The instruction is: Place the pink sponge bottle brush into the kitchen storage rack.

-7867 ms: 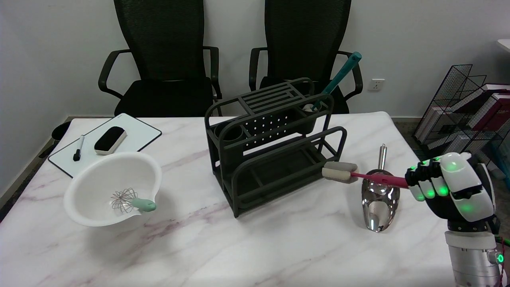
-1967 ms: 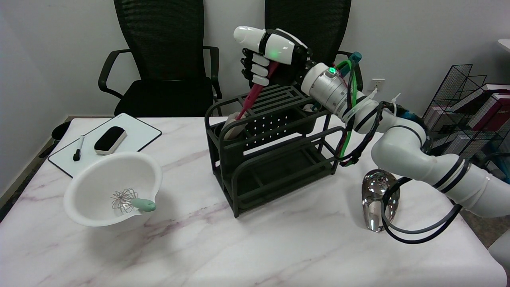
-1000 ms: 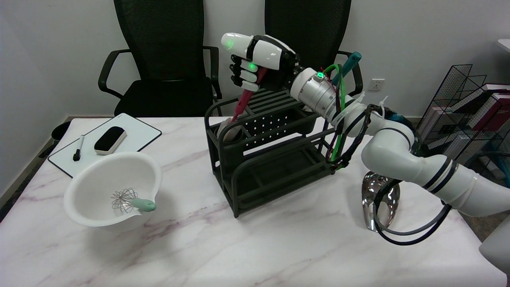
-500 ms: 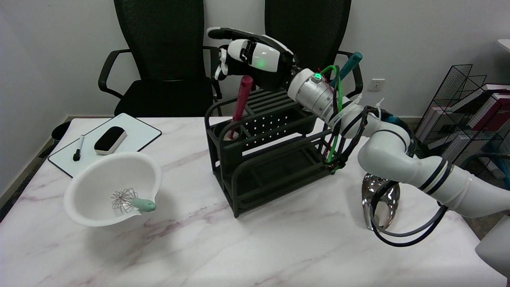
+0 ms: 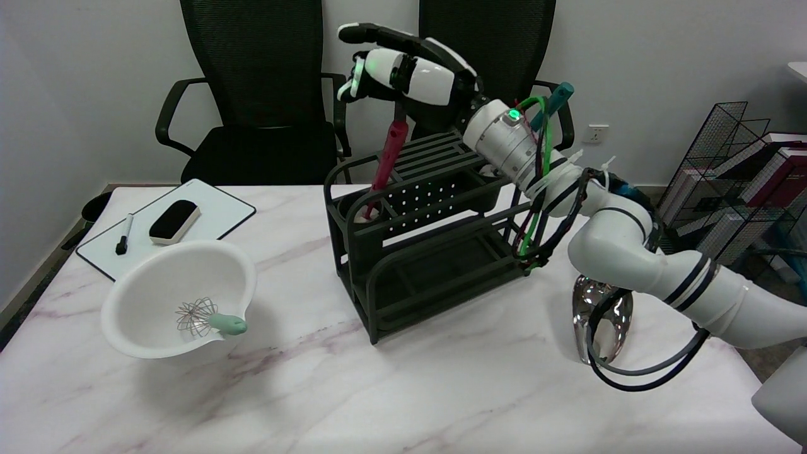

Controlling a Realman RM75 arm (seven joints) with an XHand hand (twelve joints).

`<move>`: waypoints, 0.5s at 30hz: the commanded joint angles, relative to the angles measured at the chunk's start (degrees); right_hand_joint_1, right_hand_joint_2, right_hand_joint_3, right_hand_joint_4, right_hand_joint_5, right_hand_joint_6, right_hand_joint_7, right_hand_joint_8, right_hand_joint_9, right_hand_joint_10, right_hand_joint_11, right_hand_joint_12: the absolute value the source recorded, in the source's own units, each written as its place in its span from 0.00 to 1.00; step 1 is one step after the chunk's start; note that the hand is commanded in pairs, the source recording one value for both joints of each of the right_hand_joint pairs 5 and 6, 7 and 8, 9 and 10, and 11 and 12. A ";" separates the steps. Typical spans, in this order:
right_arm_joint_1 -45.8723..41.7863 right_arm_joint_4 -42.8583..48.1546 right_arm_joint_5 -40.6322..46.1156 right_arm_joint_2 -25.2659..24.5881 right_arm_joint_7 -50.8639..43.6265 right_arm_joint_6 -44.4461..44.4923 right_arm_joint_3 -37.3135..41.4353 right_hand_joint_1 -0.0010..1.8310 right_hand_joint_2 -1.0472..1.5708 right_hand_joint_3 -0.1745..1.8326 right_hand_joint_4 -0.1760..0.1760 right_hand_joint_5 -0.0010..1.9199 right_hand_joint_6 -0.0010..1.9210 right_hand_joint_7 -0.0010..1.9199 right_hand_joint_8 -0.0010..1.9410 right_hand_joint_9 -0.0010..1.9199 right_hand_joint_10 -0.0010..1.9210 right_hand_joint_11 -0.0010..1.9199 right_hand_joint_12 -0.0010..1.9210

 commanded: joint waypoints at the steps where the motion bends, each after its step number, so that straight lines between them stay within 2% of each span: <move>1: -16.03 5.31 -12.25 0.57 -0.62 10.26 19.14 0.59 0.71 0.60 0.50 0.40 0.40 0.63 0.62 0.63 0.63 0.51 0.51; 4: -22.45 7.93 -13.32 0.04 -2.86 11.18 24.27 0.56 0.79 0.51 0.50 0.44 0.44 0.68 0.67 0.76 0.76 0.67 0.67; 6: -26.70 9.03 -12.85 -0.68 -4.75 12.20 26.67 0.52 0.89 0.47 0.50 0.55 0.55 0.80 0.79 0.86 0.86 0.81 0.81; 7: -29.10 9.42 -12.55 -1.29 -5.83 13.48 27.70 0.50 0.91 0.47 0.50 0.58 0.58 0.83 0.82 0.89 0.89 0.84 0.84; 11: -35.13 8.83 -12.29 -2.91 -7.84 19.66 30.39 0.46 0.98 0.46 0.50 0.71 0.71 0.91 0.90 0.96 0.96 0.95 0.95; 15: -41.33 7.97 -10.98 -5.05 -11.61 25.05 32.09 0.44 1.00 0.47 0.50 0.78 0.78 0.94 0.93 0.99 0.99 0.98 0.98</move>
